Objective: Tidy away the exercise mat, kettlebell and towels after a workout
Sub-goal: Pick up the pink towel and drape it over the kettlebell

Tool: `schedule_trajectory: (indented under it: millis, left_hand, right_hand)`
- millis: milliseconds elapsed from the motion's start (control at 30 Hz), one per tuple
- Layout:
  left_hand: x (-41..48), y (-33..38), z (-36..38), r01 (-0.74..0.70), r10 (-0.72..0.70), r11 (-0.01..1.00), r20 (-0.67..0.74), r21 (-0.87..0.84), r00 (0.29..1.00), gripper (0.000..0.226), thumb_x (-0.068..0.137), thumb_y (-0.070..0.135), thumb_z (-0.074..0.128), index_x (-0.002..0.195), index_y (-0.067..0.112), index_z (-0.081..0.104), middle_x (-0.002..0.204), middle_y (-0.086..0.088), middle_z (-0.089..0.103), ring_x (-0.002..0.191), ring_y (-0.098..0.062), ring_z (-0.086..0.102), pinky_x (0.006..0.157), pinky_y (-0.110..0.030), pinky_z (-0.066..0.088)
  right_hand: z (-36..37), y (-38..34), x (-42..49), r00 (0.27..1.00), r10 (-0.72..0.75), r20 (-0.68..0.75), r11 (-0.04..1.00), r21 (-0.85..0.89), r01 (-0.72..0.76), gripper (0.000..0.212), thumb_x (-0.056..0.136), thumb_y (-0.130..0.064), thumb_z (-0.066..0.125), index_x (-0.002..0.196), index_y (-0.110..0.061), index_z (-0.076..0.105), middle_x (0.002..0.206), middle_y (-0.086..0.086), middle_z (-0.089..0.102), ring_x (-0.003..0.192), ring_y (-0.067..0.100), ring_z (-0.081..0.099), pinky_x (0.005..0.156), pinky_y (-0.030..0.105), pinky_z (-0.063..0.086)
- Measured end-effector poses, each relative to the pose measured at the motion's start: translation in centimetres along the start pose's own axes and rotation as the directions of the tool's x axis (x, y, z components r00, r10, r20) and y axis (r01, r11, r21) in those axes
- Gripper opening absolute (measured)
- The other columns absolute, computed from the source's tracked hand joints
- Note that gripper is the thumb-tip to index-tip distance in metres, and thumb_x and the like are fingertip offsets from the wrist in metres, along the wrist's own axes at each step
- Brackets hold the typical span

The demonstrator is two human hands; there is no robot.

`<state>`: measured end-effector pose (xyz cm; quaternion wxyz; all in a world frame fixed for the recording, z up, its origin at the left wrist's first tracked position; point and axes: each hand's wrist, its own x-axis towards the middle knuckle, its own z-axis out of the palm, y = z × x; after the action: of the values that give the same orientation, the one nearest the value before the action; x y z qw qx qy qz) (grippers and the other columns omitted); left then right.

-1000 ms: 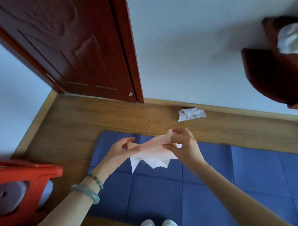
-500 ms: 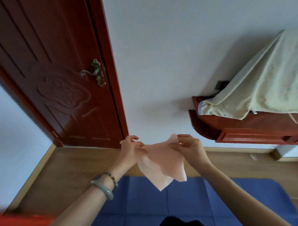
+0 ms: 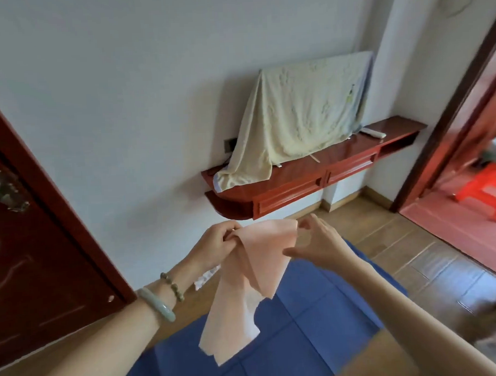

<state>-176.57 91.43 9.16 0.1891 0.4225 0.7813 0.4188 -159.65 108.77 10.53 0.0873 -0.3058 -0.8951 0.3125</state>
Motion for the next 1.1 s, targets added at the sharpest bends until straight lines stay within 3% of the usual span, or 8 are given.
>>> schedule_trajectory:
  millis: [133, 233, 400, 500, 633, 767, 867, 1100]
  left_hand:
    - [1.9, 2.9, 4.2, -0.103, 0.103, 0.995, 0.149, -0.01, 0.983, 0.02, 0.088, 0.002, 0.051, 0.09, 0.015, 0.067, 0.087, 0.002, 0.068, 0.086, -0.013, 0.062, 0.076, -0.024, 0.049]
    - [3.8, 4.9, 7.4, -0.167, 0.174, 0.985, 0.275, -0.047, 0.946, 0.025, 0.086, -0.001, 0.051, 0.085, 0.018, 0.066, 0.081, 0.009, 0.066, 0.08, -0.006, 0.061, 0.072, -0.017, 0.048]
    - [8.0, 8.9, 12.4, -0.175, 0.22, 0.974, 0.418, -0.144, 0.881, 0.024, 0.085, -0.006, 0.052, 0.087, 0.012, 0.068, 0.08, -0.002, 0.066, 0.077, -0.006, 0.06, 0.069, -0.017, 0.047]
    - [11.0, 10.9, 15.9, -0.138, 0.243, 0.954, 0.423, -0.265, 0.873, 0.025, 0.082, -0.009, 0.054, 0.093, 0.007, 0.068, 0.089, -0.012, 0.068, 0.083, -0.009, 0.064, 0.073, -0.02, 0.05]
    - [15.0, 12.8, 20.8, -0.035, 0.236, 0.924, 0.493, -0.382, 0.837, 0.035, 0.078, 0.01, 0.066, 0.113, 0.017, 0.061, 0.107, -0.008, 0.068, 0.1, -0.019, 0.066, 0.085, -0.033, 0.055]
    - [18.2, 14.8, 26.6, -0.008, 0.214, 0.948, 0.616, -0.319, 0.758, 0.042, 0.078, 0.037, 0.07, 0.117, 0.029, 0.059, 0.119, -0.004, 0.064, 0.11, -0.017, 0.062, 0.097, -0.036, 0.049]
    - [20.5, 15.6, 30.7, 0.08, 0.138, 0.958, 0.689, -0.275, 0.712, 0.076, 0.053, 0.072, 0.074, 0.114, 0.029, 0.059, 0.117, -0.001, 0.065, 0.11, -0.015, 0.061, 0.094, -0.031, 0.048]
    - [26.9, 20.5, 39.4, 0.07, 0.114, 0.974, 0.739, -0.214, 0.664, 0.045, 0.059, 0.036, 0.086, 0.098, 0.025, 0.066, 0.092, 0.006, 0.071, 0.088, -0.006, 0.067, 0.078, -0.022, 0.053]
  right_hand:
    - [-2.1, 2.7, -1.8, 0.992, -0.063, 0.11, 0.998, 0.028, 0.06, 0.089, 0.067, -0.038, 0.079, 0.141, -0.033, 0.031, 0.141, -0.006, 0.039, 0.127, 0.015, 0.038, 0.103, 0.033, 0.035]
    - [-3.8, 5.1, -2.2, 0.986, -0.065, 0.151, 0.997, -0.028, 0.07, 0.084, 0.069, -0.036, 0.078, 0.14, -0.038, 0.033, 0.14, -0.012, 0.04, 0.128, 0.01, 0.034, 0.106, 0.034, 0.031]
    - [-7.7, 9.3, -1.4, 0.993, -0.014, 0.118, 0.997, -0.08, 0.023, 0.024, 0.077, -0.03, 0.068, 0.101, -0.026, 0.063, 0.091, -0.013, 0.057, 0.089, 0.01, 0.053, 0.075, 0.023, 0.042]
    - [-11.1, 12.7, -0.4, 0.997, -0.002, 0.081, 0.996, -0.092, 0.009, 0.006, 0.08, -0.023, 0.058, 0.077, -0.029, 0.058, 0.076, -0.009, 0.058, 0.074, 0.013, 0.054, 0.068, 0.026, 0.045]
    - [-16.2, 17.0, 0.3, 0.998, -0.017, 0.069, 0.99, -0.141, 0.026, 0.03, 0.081, -0.014, 0.053, 0.061, -0.034, 0.043, 0.066, -0.012, 0.05, 0.061, 0.005, 0.046, 0.059, 0.021, 0.038]
    - [-20.4, 21.2, 0.3, 1.0, -0.004, 0.025, 0.983, -0.182, 0.009, 0.024, 0.078, -0.012, 0.05, 0.059, -0.027, 0.045, 0.065, -0.006, 0.051, 0.063, 0.014, 0.046, 0.063, 0.031, 0.043]
    - [-23.4, 24.4, 0.1, 0.997, -0.005, -0.073, 0.986, -0.166, -0.007, 0.023, 0.074, -0.008, 0.049, 0.057, -0.023, 0.042, 0.062, -0.002, 0.049, 0.063, 0.019, 0.041, 0.063, 0.035, 0.041]
    - [-30.1, 31.4, 1.4, 0.935, -0.066, -0.348, 0.984, -0.176, 0.004, 0.026, 0.074, -0.005, 0.054, 0.064, -0.028, 0.05, 0.063, -0.008, 0.052, 0.063, 0.015, 0.04, 0.062, 0.025, 0.041]
